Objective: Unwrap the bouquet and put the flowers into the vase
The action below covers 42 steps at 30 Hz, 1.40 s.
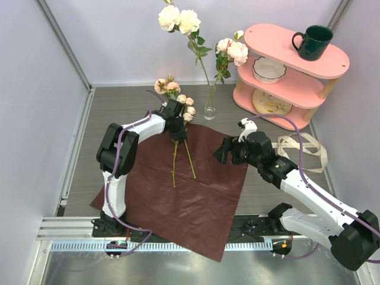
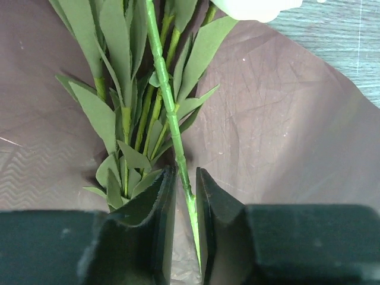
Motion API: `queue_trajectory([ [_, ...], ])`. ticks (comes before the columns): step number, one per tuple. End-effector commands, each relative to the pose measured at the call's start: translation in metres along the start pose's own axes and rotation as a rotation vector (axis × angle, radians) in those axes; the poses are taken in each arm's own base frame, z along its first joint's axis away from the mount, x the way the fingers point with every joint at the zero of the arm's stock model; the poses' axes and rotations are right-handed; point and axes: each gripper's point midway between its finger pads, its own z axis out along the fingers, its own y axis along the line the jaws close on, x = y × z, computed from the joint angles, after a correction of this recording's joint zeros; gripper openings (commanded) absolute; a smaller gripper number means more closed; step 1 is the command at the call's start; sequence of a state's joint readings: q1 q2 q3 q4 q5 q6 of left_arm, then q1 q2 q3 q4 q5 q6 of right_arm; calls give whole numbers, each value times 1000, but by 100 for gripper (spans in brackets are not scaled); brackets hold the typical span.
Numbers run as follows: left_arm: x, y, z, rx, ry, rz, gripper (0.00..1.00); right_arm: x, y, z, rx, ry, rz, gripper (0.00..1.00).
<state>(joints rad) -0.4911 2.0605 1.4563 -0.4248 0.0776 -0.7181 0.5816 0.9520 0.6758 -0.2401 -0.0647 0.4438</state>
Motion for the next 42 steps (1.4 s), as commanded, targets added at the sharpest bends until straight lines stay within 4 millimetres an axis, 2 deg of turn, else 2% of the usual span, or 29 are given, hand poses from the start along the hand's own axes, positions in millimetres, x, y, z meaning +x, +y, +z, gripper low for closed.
queue_trajectory([
  [1,-15,-5,-5,-6,-52,40,15,-11,3,-7,-4,-47,-14,88],
  [2,-17,-8,-8,8,-64,45,12,-10,2,-6,-2,-43,-13,88],
  [4,-27,-18,-26,39,-108,54,2,-13,4,-7,-7,-46,-10,88],
  [6,-35,-26,-44,69,-148,57,0,-14,4,-6,-7,-45,-5,88],
  [7,-47,-38,-70,114,-199,59,0,-14,6,-6,-10,-44,-5,88],
  [9,-56,-51,-100,170,-250,67,0,-16,6,-5,-8,-45,-3,88],
  [10,-66,-60,-130,209,-305,72,0,-18,7,-5,-11,-47,-5,88],
  [12,-76,-63,-162,240,-361,64,0,-19,7,-4,-8,-48,-2,88],
  [13,-82,-67,-191,274,-409,61,0,-19,7,-3,-8,-50,1,88],
  [16,-90,-60,-227,319,-440,19,0,-19,8,-1,-7,-42,4,88],
  [17,-89,-55,-246,333,-467,4,0,-20,9,-1,-13,-43,6,88],
  [18,-95,-45,-259,341,-491,-40,0,-20,10,0,-17,-42,8,88],
  [19,-92,-33,-261,327,-495,-67,0,-20,11,1,-19,-38,15,88],
  [20,-90,-25,-286,339,-540,-97,0,-21,13,1,-26,-39,19,88],
  [21,-95,-7,-295,320,-568,-157,0,-22,16,1,-39,-37,20,88],
  [22,-87,9,-294,289,-563,-193,0,-22,17,2,-44,-32,27,88],
  [23,-83,17,-319,300,-621,-211,0,-22,18,3,-49,-32,32,88],
  [24,-82,30,-326,279,-646,-247,0,-23,21,3,-59,-30,34,88],
  [25,-72,43,-327,246,-649,-269,0,-22,22,4,-63,-26,38,88],
  [26,-67,49,-333,238,-663,-277,0,-23,23,5,-68,-30,41,88],
  [27,-59,52,-354,258,-719,-278,0,-23,24,5,-76,-26,43,88],
  [29,-46,62,-357,251,-747,-285,0,-22,26,10,-84,-16,50,88],
  [30,-36,61,-375,284,-797,-271,0,-23,28,11,-92,-13,54,88],
  [32,-23,63,-375,313,-815,-245,0,-20,34,18,-122,5,61,88],
  [33,-15,61,-389,354,-859,-224,0,-22,39,19,-140,9,60,88],
  [34,-9,63,-382,371,-872,-202,0,-22,46,20,-176,22,59,88],
  [37,13,64,-382,451,-922,-156,0,-26,69,30,-266,61,58,89],
  [40,31,60,-389,556,-986,-114,0,-39,119,30,-499,108,74,91],
  [42,39,56,-395,618,-1019,-102,0,-56,168,23,-698,125,45,93],
])
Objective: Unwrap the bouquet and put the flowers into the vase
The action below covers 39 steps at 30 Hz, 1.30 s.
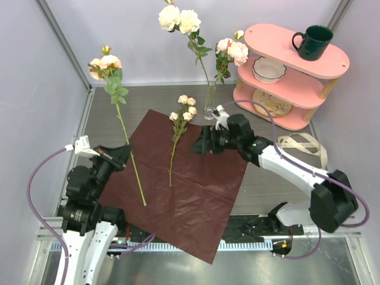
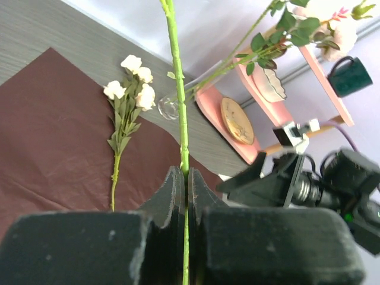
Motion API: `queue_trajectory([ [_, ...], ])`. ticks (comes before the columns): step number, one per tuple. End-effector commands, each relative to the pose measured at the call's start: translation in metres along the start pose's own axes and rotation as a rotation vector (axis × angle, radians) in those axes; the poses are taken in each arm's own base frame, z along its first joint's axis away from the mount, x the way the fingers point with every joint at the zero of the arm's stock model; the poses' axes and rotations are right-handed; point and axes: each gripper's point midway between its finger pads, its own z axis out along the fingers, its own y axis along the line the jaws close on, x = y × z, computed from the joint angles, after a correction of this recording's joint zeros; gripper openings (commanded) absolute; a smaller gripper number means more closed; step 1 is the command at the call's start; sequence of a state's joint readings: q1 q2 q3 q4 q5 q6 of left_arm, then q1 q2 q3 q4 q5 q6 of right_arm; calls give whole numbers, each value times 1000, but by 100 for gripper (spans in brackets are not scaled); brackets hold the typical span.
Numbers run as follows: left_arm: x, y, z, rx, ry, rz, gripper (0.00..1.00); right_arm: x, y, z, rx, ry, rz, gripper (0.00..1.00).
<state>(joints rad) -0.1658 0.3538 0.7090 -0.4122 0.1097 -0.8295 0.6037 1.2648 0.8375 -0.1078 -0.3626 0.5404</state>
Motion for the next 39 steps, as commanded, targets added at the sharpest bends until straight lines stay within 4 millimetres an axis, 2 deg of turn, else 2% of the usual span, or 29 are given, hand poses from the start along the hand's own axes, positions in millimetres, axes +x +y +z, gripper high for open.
queue_trajectory([
  [1,-6,-26,-12,208,-105,22,0,-50,127,-2,-476,-20,-112,93],
  [2,-9,-32,-22,249,-136,28,0,-69,159,-8,-549,-53,-171,94],
  [3,-5,-31,-23,263,-132,28,0,-75,173,-6,-573,-63,-198,94],
  [4,-6,-35,-27,290,-144,34,0,-69,185,7,-584,-41,-227,95],
  [5,-6,-38,-33,313,-156,38,0,-76,194,12,-584,-60,-239,95],
  [6,-3,-38,-34,323,-148,40,0,-102,212,10,-583,-130,-253,95],
  [7,1,-40,-36,345,-132,46,0,-100,212,29,-559,-112,-231,95],
  [8,3,-42,-38,356,-129,51,0,-108,218,33,-556,-130,-223,95],
  [9,4,-44,-40,370,-120,60,0,-128,229,34,-543,-191,-220,95],
  [10,9,-47,-43,393,-100,71,0,-131,228,45,-517,-204,-222,95],
  [11,10,-49,-45,405,-94,80,0,-136,244,44,-531,-232,-244,94],
  [13,11,-51,-49,420,-94,100,0,-140,255,47,-524,-259,-270,94],
  [14,11,-51,-50,421,-94,107,0,-138,265,50,-541,-260,-286,94],
  [18,12,-55,-56,434,-87,149,0,-131,282,57,-573,-259,-302,87],
  [19,12,-55,-56,435,-84,152,0,-132,285,57,-580,-269,-306,80],
  [23,18,-56,-58,452,-54,168,0,-133,286,62,-560,-317,-296,68],
  [25,18,-56,-58,449,-56,170,0,-137,294,55,-587,-354,-287,61],
  [27,20,-53,-57,438,-49,170,0,-136,291,57,-576,-373,-270,55],
  [28,20,-53,-57,439,-49,172,0,-138,295,54,-585,-388,-261,43],
  [30,19,-52,-56,434,-50,174,0,-137,292,55,-574,-397,-250,31],
  [33,18,-51,-56,421,-49,176,0,-143,287,49,-537,-439,-256,5],
  [34,19,-50,-56,417,-42,180,4,-148,288,40,-528,-467,-287,2],
  [35,19,-51,-57,415,-39,185,25,-149,285,37,-510,-481,-305,1],
  [36,21,-49,-56,405,-27,186,38,-153,281,34,-482,-503,-330,1],
  [37,21,-47,-56,395,-27,184,62,-154,279,28,-460,-511,-360,1],
  [39,23,-40,-53,354,-13,175,71,-161,276,7,-426,-568,-489,1],
])
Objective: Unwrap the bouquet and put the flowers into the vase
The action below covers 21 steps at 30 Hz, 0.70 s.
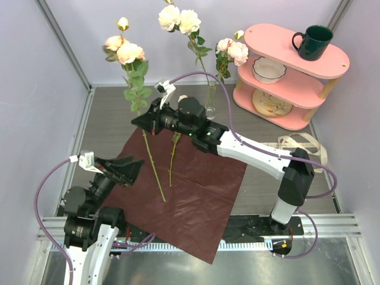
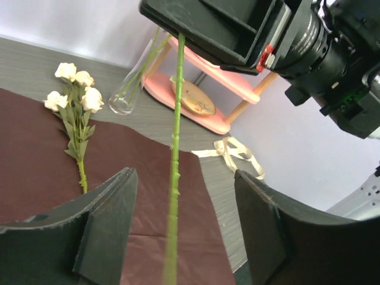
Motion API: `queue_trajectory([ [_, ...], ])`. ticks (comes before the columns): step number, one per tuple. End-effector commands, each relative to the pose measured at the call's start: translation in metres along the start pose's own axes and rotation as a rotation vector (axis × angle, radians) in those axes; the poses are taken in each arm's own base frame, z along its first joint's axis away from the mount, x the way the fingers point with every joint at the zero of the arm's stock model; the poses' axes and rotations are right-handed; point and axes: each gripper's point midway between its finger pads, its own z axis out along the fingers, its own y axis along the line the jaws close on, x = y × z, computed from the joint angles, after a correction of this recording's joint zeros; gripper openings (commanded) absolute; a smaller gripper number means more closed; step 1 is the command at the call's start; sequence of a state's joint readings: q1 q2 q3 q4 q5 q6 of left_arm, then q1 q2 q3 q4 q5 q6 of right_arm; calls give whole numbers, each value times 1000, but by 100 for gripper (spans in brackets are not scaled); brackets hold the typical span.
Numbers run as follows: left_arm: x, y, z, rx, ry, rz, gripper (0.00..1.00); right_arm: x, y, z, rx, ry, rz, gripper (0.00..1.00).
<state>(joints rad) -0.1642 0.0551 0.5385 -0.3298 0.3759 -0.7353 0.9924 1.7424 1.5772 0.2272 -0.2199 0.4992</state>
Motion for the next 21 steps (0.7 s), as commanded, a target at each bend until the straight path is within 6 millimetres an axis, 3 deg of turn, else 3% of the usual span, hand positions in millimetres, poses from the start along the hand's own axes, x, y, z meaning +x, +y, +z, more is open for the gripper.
queue_trajectory([
  [1,-16,-10,-5,-1,-30,40,75,-78,16,-46,55,-185,-301,1],
  [4,-12,-2,-5,-43,-15,40,77,-102,13,-81,130,-261,-520,1],
  [5,-12,-1,-5,-46,-14,43,77,-100,1,-92,189,-270,-576,1],
  [7,-10,2,-5,-53,-10,41,78,-138,4,-124,282,-411,-690,1],
  [8,-11,2,-4,-54,-11,41,78,-142,-14,-137,393,-434,-709,1],
  [11,-11,3,-2,-61,-7,35,78,-176,-28,-168,581,-531,-827,1],
  [16,-12,3,0,-65,0,33,78,-228,-62,-193,740,-628,-911,1],
  [21,-14,2,-3,-72,-3,36,79,-279,-78,-210,772,-727,-918,1],
])
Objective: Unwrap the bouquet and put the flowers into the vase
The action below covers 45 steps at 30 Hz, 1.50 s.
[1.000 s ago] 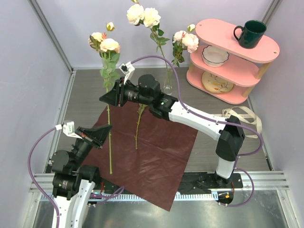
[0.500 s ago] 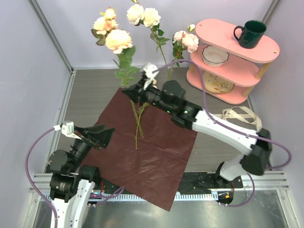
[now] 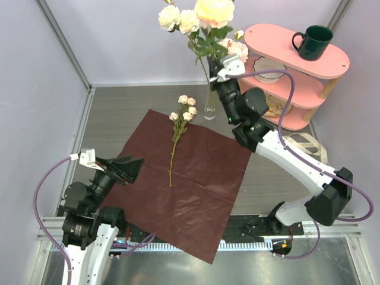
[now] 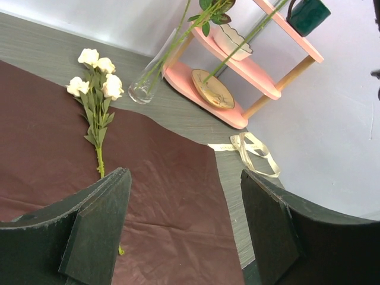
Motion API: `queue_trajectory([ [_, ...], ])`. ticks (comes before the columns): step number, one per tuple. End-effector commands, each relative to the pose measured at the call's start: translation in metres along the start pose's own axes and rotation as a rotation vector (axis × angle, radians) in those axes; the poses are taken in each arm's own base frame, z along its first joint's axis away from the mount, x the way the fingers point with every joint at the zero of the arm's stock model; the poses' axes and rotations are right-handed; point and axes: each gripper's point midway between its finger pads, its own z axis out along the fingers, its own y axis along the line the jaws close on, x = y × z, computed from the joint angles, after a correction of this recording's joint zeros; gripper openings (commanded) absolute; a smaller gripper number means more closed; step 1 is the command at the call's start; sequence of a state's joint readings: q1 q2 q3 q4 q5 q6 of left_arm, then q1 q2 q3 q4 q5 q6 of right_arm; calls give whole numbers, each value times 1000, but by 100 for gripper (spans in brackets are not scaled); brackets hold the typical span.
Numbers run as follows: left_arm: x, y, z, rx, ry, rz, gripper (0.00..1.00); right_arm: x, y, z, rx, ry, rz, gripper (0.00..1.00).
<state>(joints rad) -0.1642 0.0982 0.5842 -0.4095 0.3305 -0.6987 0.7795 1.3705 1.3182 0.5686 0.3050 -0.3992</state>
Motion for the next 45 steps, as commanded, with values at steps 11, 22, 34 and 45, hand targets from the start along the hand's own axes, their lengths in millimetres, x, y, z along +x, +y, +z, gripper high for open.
queue_trajectory([
  [11,-13,-5,-5,-16,-31,32,79,-59,-85,58,165,-218,26,1],
  [22,-15,-6,-2,-11,-30,27,79,-45,-92,86,175,-235,43,1],
  [34,-14,-5,-2,-14,-31,15,79,-22,-93,94,177,-221,61,1],
  [45,-16,-6,1,-7,-30,18,79,1,-91,102,172,-195,77,1],
])
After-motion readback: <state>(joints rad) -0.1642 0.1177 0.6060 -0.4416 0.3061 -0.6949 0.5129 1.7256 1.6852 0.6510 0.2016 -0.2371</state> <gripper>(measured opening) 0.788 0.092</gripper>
